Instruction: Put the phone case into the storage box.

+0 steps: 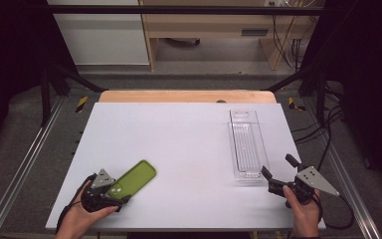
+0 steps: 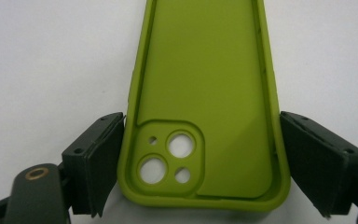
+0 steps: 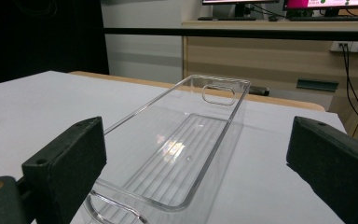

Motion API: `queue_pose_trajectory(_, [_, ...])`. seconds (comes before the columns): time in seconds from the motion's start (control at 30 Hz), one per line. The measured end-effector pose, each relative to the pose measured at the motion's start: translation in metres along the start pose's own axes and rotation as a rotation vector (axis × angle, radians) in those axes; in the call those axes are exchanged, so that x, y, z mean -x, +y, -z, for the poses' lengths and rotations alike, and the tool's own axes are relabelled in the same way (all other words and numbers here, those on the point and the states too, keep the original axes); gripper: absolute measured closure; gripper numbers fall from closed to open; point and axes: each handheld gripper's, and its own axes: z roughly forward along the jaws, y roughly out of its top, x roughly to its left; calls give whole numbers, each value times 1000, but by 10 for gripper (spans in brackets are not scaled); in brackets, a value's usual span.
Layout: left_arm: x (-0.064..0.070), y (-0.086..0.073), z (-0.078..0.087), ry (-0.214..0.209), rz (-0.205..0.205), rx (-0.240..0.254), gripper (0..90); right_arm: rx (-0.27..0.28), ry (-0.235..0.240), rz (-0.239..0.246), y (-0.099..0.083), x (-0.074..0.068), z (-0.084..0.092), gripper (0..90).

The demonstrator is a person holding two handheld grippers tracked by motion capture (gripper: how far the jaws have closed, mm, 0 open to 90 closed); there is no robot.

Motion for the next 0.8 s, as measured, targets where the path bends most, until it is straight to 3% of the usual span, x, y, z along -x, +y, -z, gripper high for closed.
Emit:
queue_pose_trajectory(0.2, [-3, 19, 10, 4, -39, 32, 164, 10, 3, 0, 3, -3, 1, 51])
queue_pose_trajectory(0.27, [-4, 26, 12, -2, -50, 34, 165, 11, -7, 21, 6, -5, 1, 53])
queue_pose_trajectory(0.3, [-5, 29, 13, -5, -57, 35, 164, 25, -11, 49, 16, -11, 1, 54])
queue_pose_trajectory(0.43, [-7, 44, 20, -20, -96, 45, 164, 33, 9, 85, 36, -21, -4, 54])
queue_pose_trajectory(0.63, [-13, 68, 31, -43, -146, 50, 163, -66, 105, 233, 79, -48, -33, 38])
queue_pose_trajectory(0.67, [-13, 72, 34, -44, -152, 54, 163, -104, 142, 287, 95, -58, -43, 39])
queue_pose_trajectory(0.7, [-14, 76, 37, -50, -156, 56, 163, -104, 142, 287, 95, -58, -43, 39])
queue_pose_trajectory(0.8, [-16, 91, 42, -57, -192, 50, 163, -148, 196, 372, 118, -76, -59, 54])
